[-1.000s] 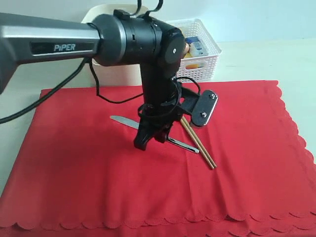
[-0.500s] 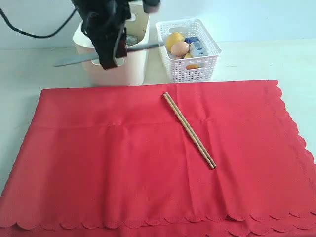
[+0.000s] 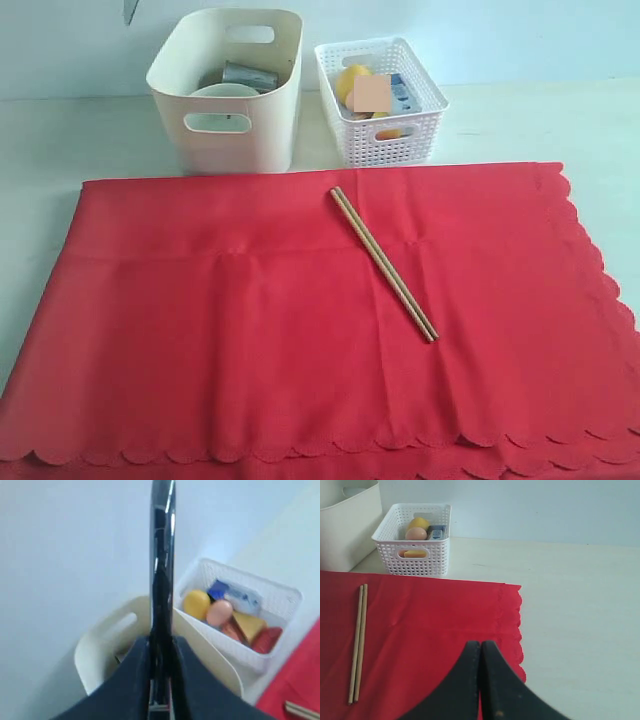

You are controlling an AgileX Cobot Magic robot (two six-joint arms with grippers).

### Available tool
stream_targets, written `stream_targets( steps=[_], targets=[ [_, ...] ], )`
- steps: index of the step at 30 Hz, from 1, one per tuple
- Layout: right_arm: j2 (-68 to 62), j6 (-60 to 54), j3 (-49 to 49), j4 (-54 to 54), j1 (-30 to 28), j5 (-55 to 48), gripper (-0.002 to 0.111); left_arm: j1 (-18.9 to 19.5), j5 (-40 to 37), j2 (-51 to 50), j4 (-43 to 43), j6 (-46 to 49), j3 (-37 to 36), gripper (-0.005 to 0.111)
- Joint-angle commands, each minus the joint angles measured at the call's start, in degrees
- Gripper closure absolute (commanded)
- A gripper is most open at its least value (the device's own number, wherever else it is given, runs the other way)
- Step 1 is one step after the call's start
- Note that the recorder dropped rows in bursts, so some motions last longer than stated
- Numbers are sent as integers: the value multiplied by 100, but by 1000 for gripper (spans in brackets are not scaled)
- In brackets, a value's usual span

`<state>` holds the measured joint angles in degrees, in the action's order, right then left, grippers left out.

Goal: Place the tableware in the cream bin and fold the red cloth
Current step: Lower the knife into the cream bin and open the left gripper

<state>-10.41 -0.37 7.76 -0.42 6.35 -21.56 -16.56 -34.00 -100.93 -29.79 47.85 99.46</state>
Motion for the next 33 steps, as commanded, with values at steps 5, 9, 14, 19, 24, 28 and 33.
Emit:
stream_targets(
  steps=[5,9,14,19,24,28,33],
  targets=[
    [33,0,-14,1,-37,62,108,42,1163,-34,-1056,1189,-3,107],
    [33,0,-14,1,-37,62,108,130,970,6,-1172,1706,-3,107],
    [33,0,-14,1,-37,62,108,600,770,26,-1691,1819,-3,107],
    [33,0,-14,1,-37,62,108,1205,121,-304,-4514,3292,-3,107],
    [33,0,-14,1,-37,62,108,1250,-61,-983,-6226,4490,-3,107],
    [33,0,-14,1,-37,62,108,1250,-299,-1494,-6978,4908,-3,107],
    [33,0,-14,1,-37,62,108,1176,-381,-2013,-7013,4957,-3,107]
  ],
)
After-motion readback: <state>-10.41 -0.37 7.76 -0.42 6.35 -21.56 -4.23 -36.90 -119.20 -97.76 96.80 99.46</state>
